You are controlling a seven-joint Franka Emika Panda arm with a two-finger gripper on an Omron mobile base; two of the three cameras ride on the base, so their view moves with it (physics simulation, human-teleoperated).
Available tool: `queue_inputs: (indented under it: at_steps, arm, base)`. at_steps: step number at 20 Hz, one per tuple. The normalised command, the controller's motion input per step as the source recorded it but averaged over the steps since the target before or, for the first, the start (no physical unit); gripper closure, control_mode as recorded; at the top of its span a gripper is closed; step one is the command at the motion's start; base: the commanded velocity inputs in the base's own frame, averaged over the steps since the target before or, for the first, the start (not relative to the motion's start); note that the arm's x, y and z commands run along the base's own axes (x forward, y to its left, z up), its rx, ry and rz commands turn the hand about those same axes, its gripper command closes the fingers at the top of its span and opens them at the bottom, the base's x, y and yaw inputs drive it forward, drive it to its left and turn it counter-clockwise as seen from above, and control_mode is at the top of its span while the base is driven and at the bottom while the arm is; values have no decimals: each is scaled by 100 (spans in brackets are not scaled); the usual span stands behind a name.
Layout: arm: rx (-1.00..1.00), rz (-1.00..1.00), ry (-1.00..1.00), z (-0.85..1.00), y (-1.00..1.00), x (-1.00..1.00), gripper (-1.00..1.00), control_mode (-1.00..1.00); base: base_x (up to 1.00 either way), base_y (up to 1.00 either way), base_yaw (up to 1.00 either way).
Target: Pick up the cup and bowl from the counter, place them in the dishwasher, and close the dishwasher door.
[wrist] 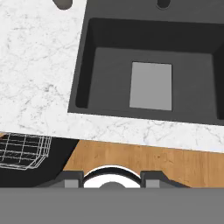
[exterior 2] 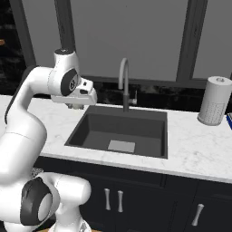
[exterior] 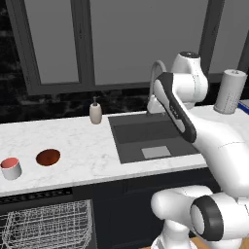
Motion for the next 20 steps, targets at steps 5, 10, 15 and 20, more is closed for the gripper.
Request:
queue_inputs:
  at_steps: [5, 10, 15, 20]
  arm:
    - [0, 0, -11, 0, 13, -36, -100, -100]
    - [1, 0, -17, 0, 17, -74, -100, -100]
    - [0, 0, -21, 0, 17, -59, -100, -100]
    - [0, 0, -7, 0, 3, -10, -100, 100]
  base:
    - [0, 0, 0]
    - [0, 0, 0]
    - [0, 0, 0]
    - [0, 0, 3]
